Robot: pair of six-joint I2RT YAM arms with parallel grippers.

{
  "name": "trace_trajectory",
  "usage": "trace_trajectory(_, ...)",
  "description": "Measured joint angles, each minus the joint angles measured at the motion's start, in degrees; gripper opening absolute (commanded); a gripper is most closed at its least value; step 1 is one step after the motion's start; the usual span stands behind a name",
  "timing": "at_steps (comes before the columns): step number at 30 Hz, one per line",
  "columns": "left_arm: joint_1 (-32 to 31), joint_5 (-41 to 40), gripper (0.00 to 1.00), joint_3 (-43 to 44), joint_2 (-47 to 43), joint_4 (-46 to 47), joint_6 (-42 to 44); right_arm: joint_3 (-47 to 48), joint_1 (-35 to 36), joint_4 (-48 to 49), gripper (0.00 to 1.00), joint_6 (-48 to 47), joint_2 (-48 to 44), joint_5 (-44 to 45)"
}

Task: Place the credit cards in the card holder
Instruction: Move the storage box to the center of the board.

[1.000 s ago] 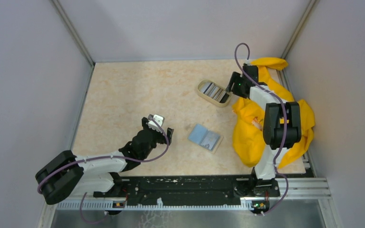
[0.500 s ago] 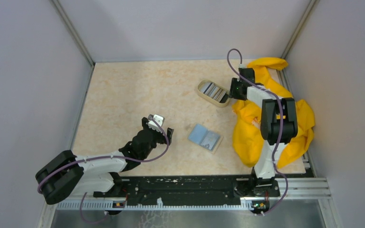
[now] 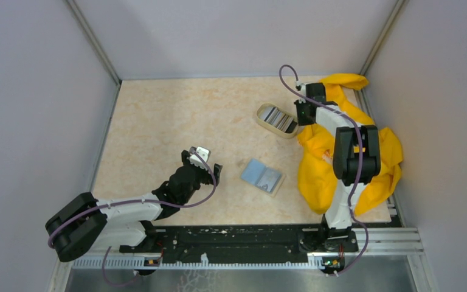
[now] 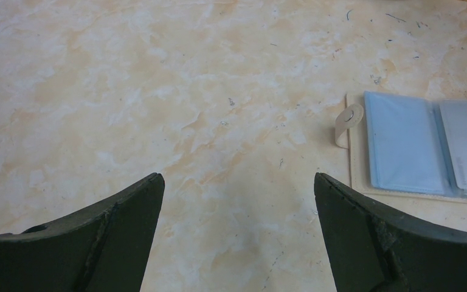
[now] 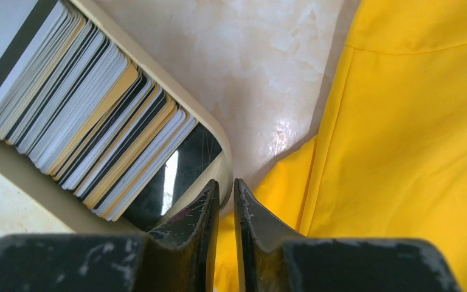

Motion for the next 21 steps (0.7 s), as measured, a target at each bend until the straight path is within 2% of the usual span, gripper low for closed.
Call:
trace_trajectory(10, 0.0, 0.0, 0.98, 0.0, 0.0, -0.1, 0.0, 1.6, -1.0, -4.9, 0.0, -11.6, 0.0, -5.8)
trace_trajectory(21, 0.0, 0.0, 0.98, 0.0, 0.0, -0.1, 0.0, 3.5, -1.5, -11.3, 0.0, -19.9, 0.3, -11.2)
